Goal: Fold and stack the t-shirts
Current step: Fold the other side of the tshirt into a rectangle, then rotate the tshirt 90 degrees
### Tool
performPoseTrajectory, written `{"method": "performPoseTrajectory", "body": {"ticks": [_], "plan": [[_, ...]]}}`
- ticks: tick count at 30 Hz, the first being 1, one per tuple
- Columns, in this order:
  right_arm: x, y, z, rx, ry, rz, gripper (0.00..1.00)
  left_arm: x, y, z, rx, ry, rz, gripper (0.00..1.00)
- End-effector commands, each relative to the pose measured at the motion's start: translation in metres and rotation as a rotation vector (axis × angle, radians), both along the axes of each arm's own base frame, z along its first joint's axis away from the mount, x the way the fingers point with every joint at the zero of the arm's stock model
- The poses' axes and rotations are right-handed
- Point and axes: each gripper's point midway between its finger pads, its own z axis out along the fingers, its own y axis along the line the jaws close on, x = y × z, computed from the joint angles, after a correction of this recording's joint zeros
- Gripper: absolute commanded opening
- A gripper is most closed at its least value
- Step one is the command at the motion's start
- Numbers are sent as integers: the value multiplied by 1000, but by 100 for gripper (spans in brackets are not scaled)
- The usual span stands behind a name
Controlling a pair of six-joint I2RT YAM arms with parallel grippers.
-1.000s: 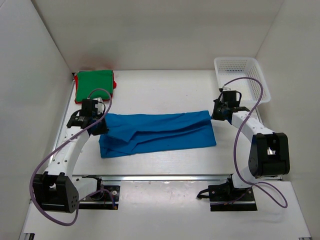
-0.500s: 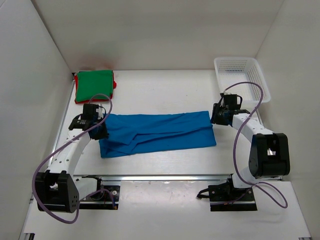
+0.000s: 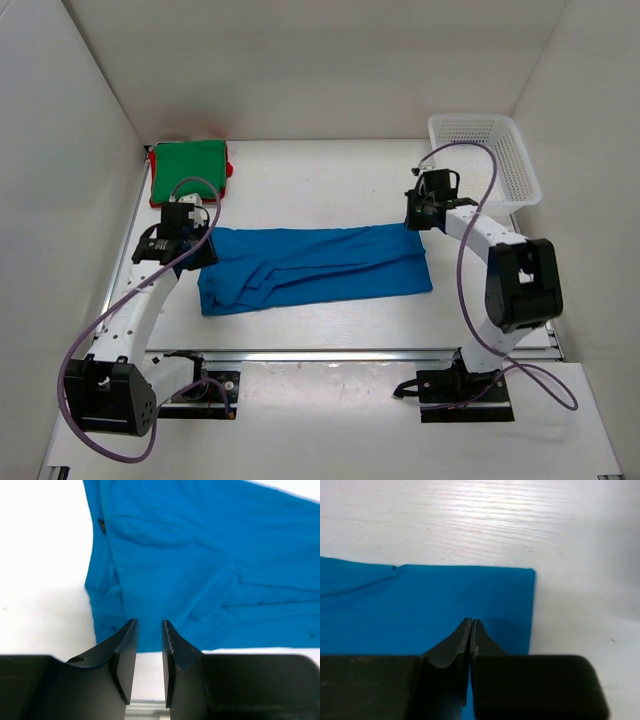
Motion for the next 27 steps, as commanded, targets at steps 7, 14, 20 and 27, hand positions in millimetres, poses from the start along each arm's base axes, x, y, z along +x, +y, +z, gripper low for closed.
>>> {"method": "performPoseTrajectory", "body": {"ticks": [7,14,20,27], "plan": [[6,29,-64,59,207,63,0,11,-65,-74,-142,73,-47,26],[-48,22,-83,37,334,-100,0,54,-91,-114,-138,183,-54,17],[-117,44,-77,90,387,-156,0,114,-116,-125,-130,249,-115,15],[-179,101,-65,126,417,-13,0,211,-158,-113,-76,243,-218,13]]}}
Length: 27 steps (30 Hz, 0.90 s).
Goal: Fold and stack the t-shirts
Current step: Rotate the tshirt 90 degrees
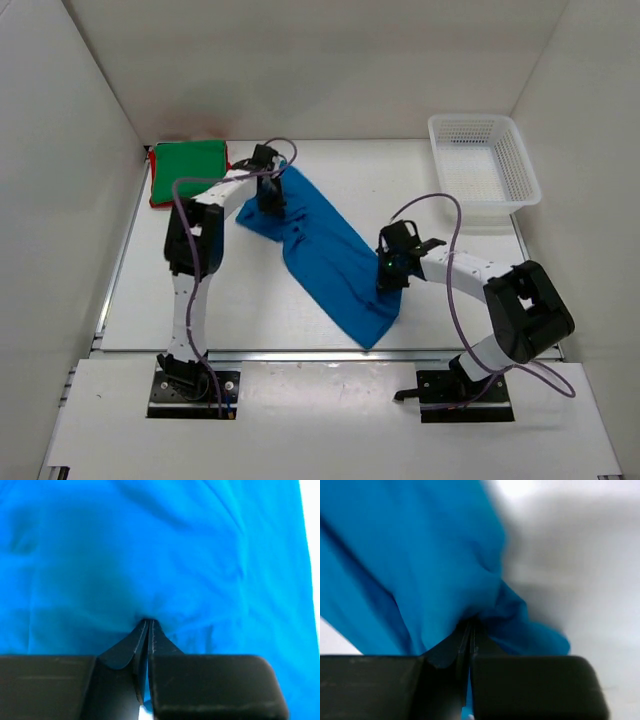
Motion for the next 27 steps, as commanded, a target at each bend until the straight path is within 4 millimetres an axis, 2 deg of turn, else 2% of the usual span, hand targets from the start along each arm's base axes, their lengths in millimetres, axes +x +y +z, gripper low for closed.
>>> {"method": "performPoseTrajectory", "body": {"ticks": [1,2,3,4,5,7,9,10,11,12,13,14,16,17,18,19,20,21,22,23,24,25,26,27], "plan": [[-33,30,4,57,41,29,0,32,-23,1,37,5,-82,13],[-43,42,3,65,46,69,0,45,-28,1,45,9,-91,13],[-52,52,-1,75,59,93,0,46,-25,0,51,38,-80,13],[-50,60,1,96,43,82,0,66,-39,6,25,-6,-88,12],[-58,67,-4,89,48,110,0,69,-38,5,12,12,-84,13],[-59,82,-6,133,39,103,0,91,-53,10,-78,-34,-68,10],[-62,88,-12,162,49,84,0,99,-52,7,-129,-41,-51,9],[-57,98,-7,205,19,79,0,100,-51,3,-140,-48,-45,8],[-55,100,-9,209,8,64,0,94,-47,-1,-133,-29,-31,7],[-58,104,-10,215,8,63,0,104,-45,10,-142,-83,-23,8],[-55,106,-9,222,-4,61,0,106,-42,7,-147,-91,-12,9],[-53,109,-11,223,-15,73,0,112,-39,15,-162,-111,-10,13],[-48,114,-8,232,-36,113,0,125,-42,45,-213,-170,-21,16],[-47,119,-4,245,-50,162,0,131,-50,67,-270,-206,-44,18],[-39,124,5,263,-78,187,0,132,-62,101,-348,-253,-96,21],[-35,130,17,295,-119,242,0,127,-73,122,-433,-259,-138,29],[-30,131,21,297,-138,270,0,125,-79,155,-479,-304,-157,35],[-25,136,38,322,-169,285,0,114,-86,183,-524,-320,-190,34],[-18,141,53,333,-207,315,0,107,-90,199,-536,-340,-214,35],[-18,138,56,310,-205,328,1,98,-88,221,-530,-378,-235,32],[-14,139,69,309,-227,333,5,82,-88,232,-508,-379,-244,30],[-13,141,79,318,-239,337,10,67,-79,234,-485,-369,-230,29],[-14,137,88,308,-254,334,13,62,-79,231,-474,-383,-231,29],[-16,132,87,297,-242,319,21,33,-74,218,-457,-330,-228,29]]}}
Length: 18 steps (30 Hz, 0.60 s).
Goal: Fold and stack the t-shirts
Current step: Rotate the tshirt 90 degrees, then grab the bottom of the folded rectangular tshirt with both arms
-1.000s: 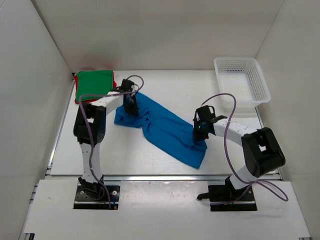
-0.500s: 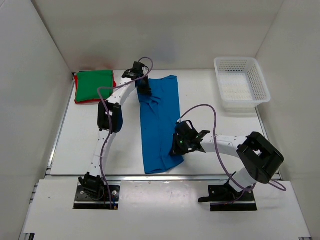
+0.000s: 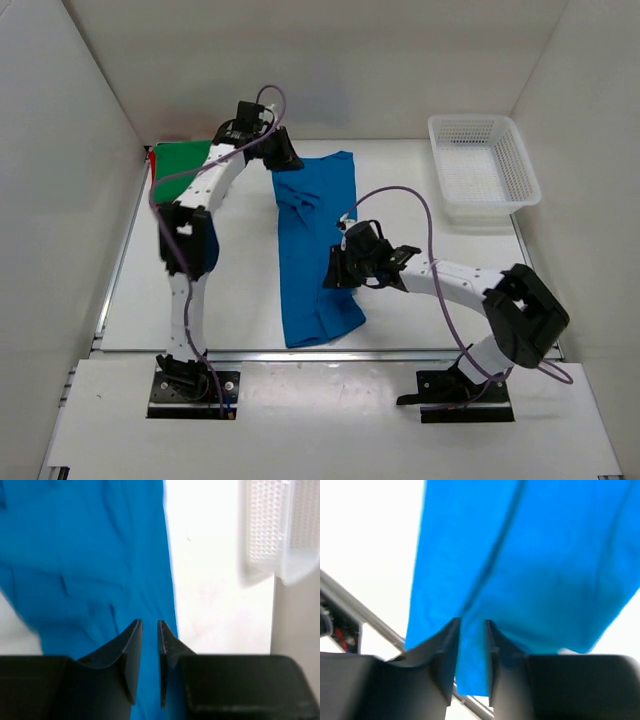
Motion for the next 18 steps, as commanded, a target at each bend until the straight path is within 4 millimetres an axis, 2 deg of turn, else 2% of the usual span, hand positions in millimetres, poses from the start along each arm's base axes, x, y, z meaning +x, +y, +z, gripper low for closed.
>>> {"method": "performPoseTrajectory", "body": {"ticks": [1,2,3,4,5,7,8,10,11,12,14,18], "plan": [[7,-4,50,44,-115,6,26,-77,-3,78,-37,-131,-77,30],[4,-11,56,47,-122,-16,29,-90,2,68,-26,-109,-66,32],[-1,-20,56,58,-114,-38,33,-122,9,56,9,-90,-70,40],[-6,-28,47,55,-92,-60,36,-160,16,36,57,-56,-78,48],[-13,-39,41,53,-88,-71,36,-179,18,31,85,-63,-77,53],[-22,-51,33,66,-71,-82,37,-249,30,-6,105,1,-92,52],[-23,-56,35,78,-75,-89,37,-265,32,-14,99,13,-95,48],[-36,-65,20,79,-32,-61,37,-315,43,-45,139,61,-112,45],[-35,-70,17,78,-30,-75,38,-326,45,-48,159,61,-119,47],[-41,-72,9,72,-9,-59,38,-344,52,-62,172,100,-124,51],[-47,-76,3,65,-4,-48,40,-371,59,-79,169,141,-136,52],[-56,-82,-16,62,53,-49,40,-389,61,-97,157,162,-119,53]]}}
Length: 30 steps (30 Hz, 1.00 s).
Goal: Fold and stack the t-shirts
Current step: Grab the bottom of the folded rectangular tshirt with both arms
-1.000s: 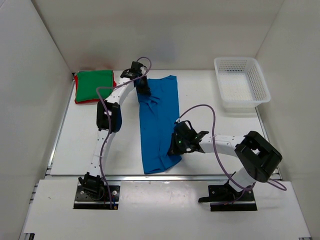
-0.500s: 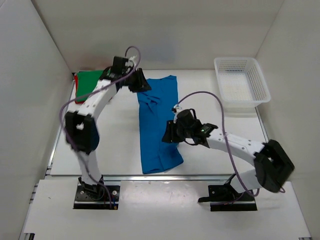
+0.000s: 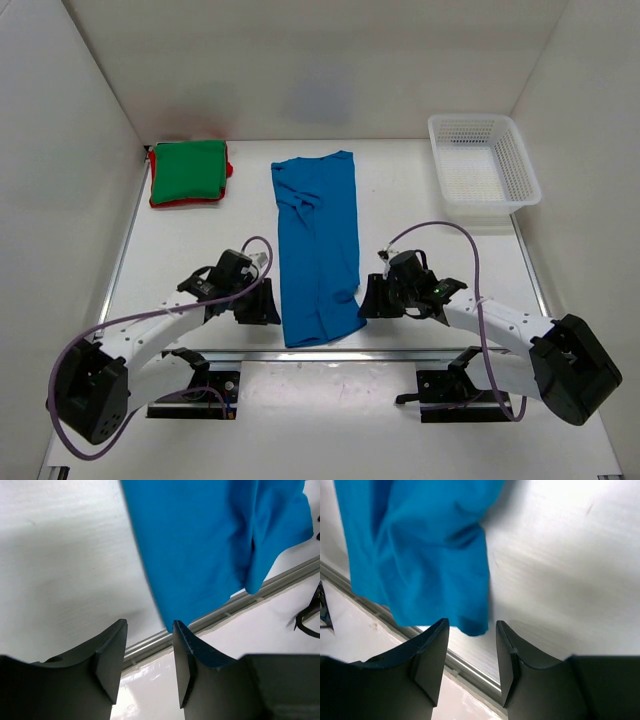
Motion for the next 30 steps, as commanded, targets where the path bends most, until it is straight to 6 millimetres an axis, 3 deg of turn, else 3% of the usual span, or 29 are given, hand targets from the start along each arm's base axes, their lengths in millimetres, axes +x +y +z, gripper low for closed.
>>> {"method": "performPoseTrajectory", "body": {"ticks": [1,7,12,13,15,16,21,27,30], "plan": [[-4,8,1,53,-4,39,40,4,-9,4,-60,-61,40,52],[-11,11,-16,61,41,42,39,-14,-26,-20,-85,-10,36,52],[-17,13,-26,78,77,48,16,-24,-35,-35,-80,24,18,52],[-20,12,-28,72,91,47,5,-25,-34,-38,-65,25,15,47],[-29,7,-35,55,131,42,0,-30,-26,-45,-35,51,6,9],[-29,8,-30,64,123,50,0,-30,-22,-44,-31,56,13,0],[-53,-1,-27,58,180,30,0,-44,3,-47,24,59,21,0],[-86,4,-21,100,246,67,0,-64,8,-50,16,89,1,0],[-93,5,-20,117,265,79,0,-75,13,-58,10,121,0,0]]}}
